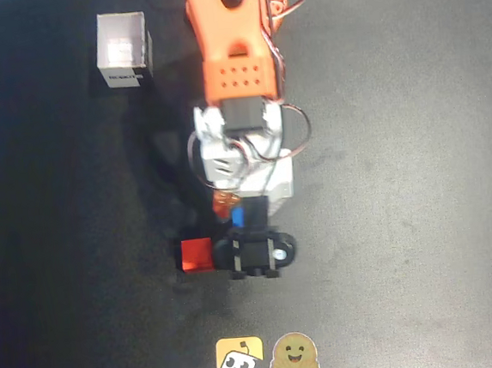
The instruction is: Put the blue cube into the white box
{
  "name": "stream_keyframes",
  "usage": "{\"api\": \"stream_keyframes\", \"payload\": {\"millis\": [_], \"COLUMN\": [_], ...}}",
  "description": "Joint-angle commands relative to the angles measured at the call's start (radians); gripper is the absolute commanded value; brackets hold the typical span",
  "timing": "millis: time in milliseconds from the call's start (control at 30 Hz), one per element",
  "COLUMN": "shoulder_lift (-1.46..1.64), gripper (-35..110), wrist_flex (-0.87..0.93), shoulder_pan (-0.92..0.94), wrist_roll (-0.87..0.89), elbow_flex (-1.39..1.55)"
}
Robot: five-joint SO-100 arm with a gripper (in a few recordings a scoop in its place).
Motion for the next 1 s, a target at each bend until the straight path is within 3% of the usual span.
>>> {"api": "stream_keyframes", "payload": {"millis": [0,967], "shoulder_lift": [-0.003,-0.137], "gripper": [20,27], "wrist_flex": [-0.011,-0.175], "shoulder_pan": [-0.005,-0.005], "wrist_roll": [0.005,0.008], "elbow_flex": [-0.037,0.067]}}
